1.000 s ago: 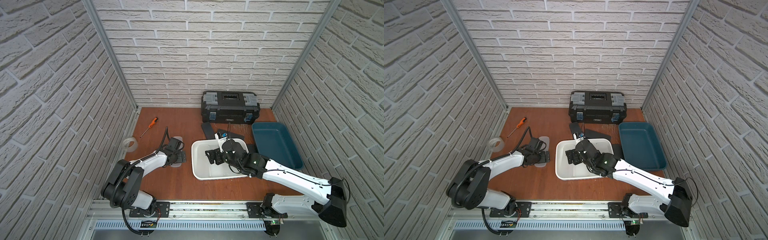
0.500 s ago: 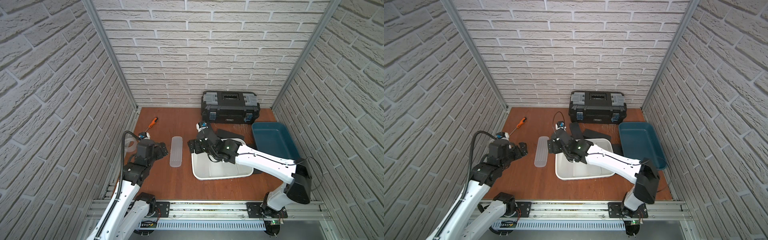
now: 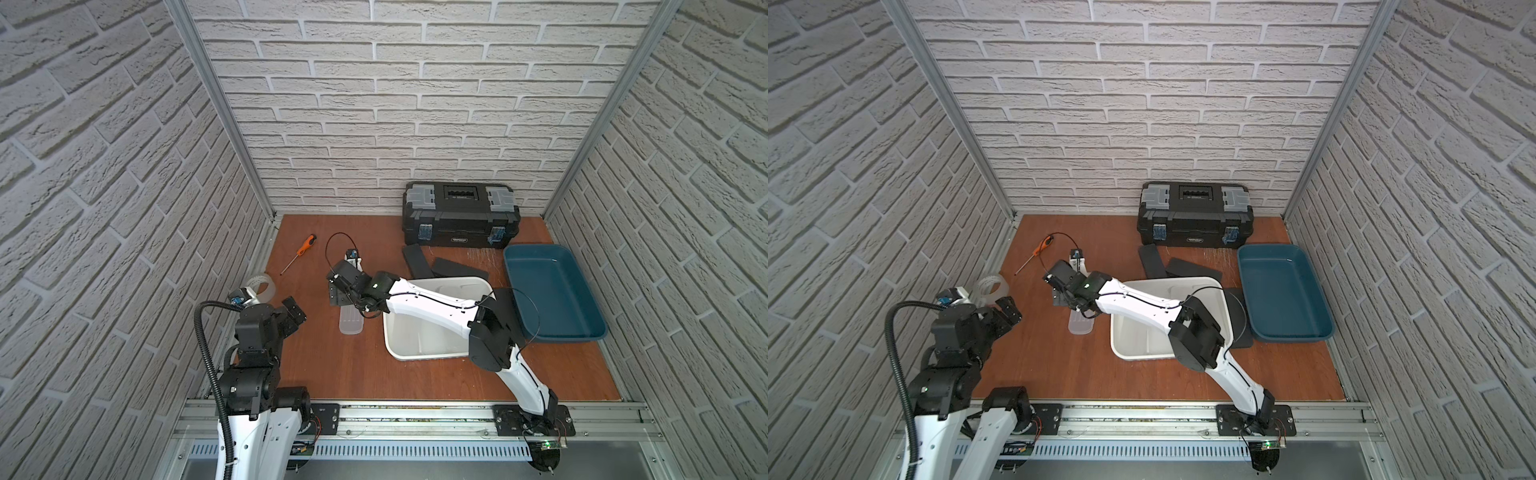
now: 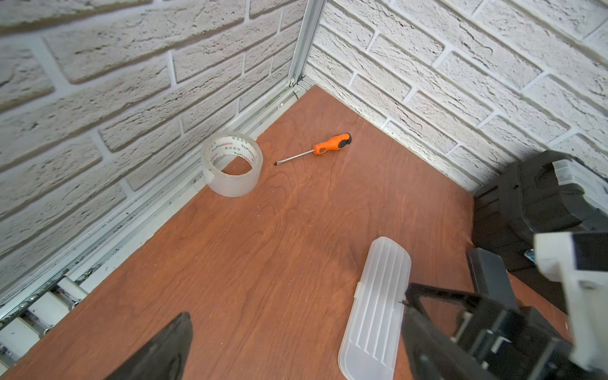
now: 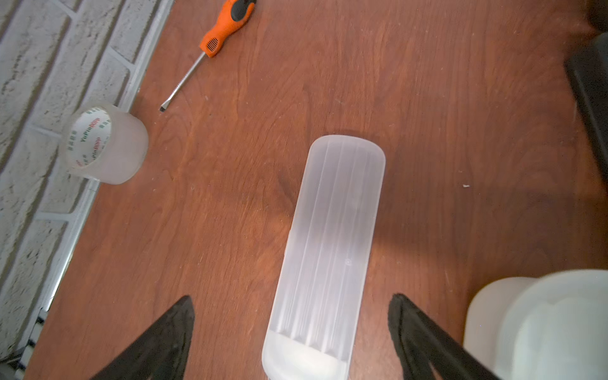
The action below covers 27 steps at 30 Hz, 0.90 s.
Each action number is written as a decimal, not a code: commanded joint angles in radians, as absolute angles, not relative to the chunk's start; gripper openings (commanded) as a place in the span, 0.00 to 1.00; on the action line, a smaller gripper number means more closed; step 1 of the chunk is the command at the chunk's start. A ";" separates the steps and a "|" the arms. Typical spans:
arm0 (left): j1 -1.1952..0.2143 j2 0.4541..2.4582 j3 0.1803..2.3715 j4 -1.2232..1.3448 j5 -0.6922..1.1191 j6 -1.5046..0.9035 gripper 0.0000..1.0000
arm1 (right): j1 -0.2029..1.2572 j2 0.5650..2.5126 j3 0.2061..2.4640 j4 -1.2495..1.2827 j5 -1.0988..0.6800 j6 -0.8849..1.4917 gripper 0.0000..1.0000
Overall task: Place the pencil cases by color into the storage box
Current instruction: Pick up the pencil case from the center of the board.
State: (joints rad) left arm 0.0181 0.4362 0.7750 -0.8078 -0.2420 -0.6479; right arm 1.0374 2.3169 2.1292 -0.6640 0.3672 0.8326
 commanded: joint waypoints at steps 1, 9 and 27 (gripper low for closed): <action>0.026 0.418 0.814 -0.795 -0.259 -0.611 0.98 | 1.050 2.373 2.228 -0.755 0.422 0.926 0.93; 0.026 0.362 0.847 -0.803 -0.227 -0.529 0.98 | 1.052 2.495 2.310 -0.793 0.431 0.983 0.93; 0.000 0.344 0.866 -0.571 0.515 -0.218 0.98 | 1.039 2.523 2.292 -0.798 0.435 1.003 0.93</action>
State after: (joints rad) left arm 0.0113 0.3370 0.8444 -0.6765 0.2764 -0.3035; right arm 1.0451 2.5149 2.2898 -0.7971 0.4389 0.9859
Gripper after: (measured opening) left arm 0.981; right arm 0.931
